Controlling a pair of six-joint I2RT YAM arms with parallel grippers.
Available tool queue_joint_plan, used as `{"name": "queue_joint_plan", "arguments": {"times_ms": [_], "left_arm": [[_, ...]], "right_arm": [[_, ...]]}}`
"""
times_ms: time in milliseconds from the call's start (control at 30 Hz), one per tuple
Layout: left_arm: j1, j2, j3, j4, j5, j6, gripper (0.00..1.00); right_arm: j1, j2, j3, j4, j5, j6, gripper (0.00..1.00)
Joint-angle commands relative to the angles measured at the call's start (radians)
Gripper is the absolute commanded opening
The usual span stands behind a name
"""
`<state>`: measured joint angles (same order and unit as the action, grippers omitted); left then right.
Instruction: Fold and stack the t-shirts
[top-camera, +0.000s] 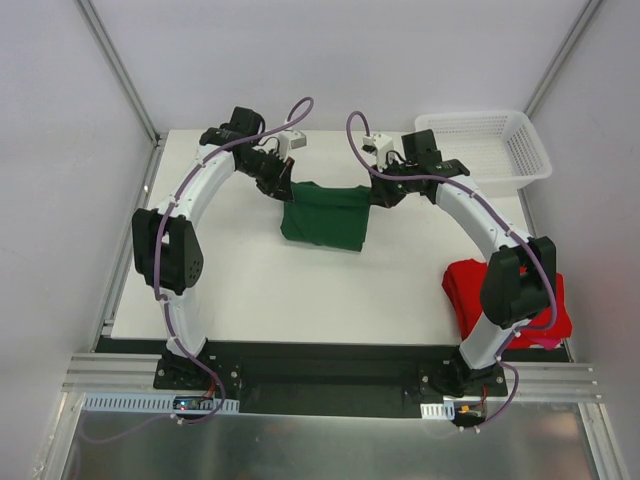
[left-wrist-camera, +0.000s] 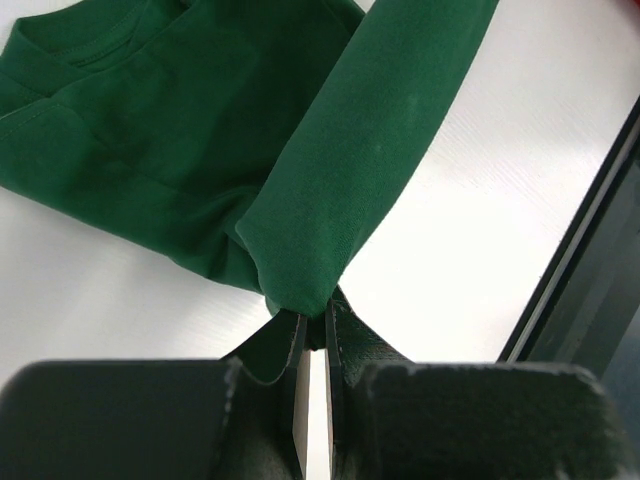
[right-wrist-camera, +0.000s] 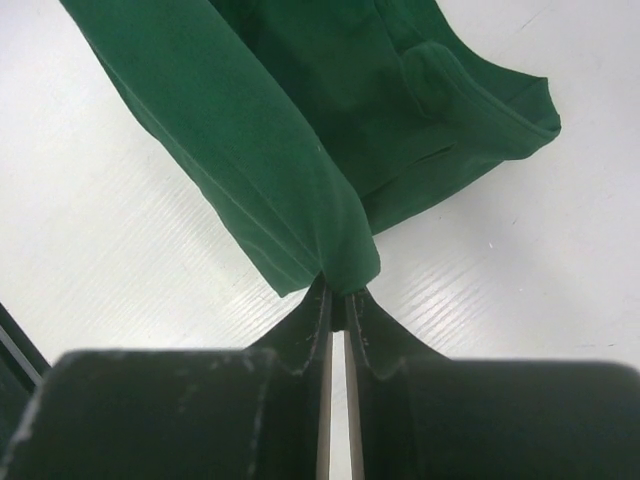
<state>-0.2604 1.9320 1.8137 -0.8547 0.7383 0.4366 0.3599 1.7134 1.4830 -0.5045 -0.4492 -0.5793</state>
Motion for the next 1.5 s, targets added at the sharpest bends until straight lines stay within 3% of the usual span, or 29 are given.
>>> {"name": "queue_joint_plan", "arguments": {"times_ms": [0, 333, 833, 1467], "left_arm": [[0.023, 0.004, 0.041, 0.023, -0.059, 0.025, 0.0], [0.021, 0.111, 0.124, 0.037, -0.074, 0.033, 0.0], [0.023, 0.338, 0.398, 0.037, -0.117, 0.054, 0.0], [0.032, 0.443, 0.467, 0.115, -0.264, 0.03, 0.0]], "right_arm": [[-0.012, 0.0, 0.046, 0.017, 0.073, -0.039, 0.01], [-0.025, 0.103, 0.123, 0.031, 0.07, -0.074, 0.01], [-0.053, 0.353, 0.416, 0.017, 0.027, -0.126, 0.01], [-0.055, 0.454, 0.454, 0.093, 0.038, -0.139, 0.01]]}}
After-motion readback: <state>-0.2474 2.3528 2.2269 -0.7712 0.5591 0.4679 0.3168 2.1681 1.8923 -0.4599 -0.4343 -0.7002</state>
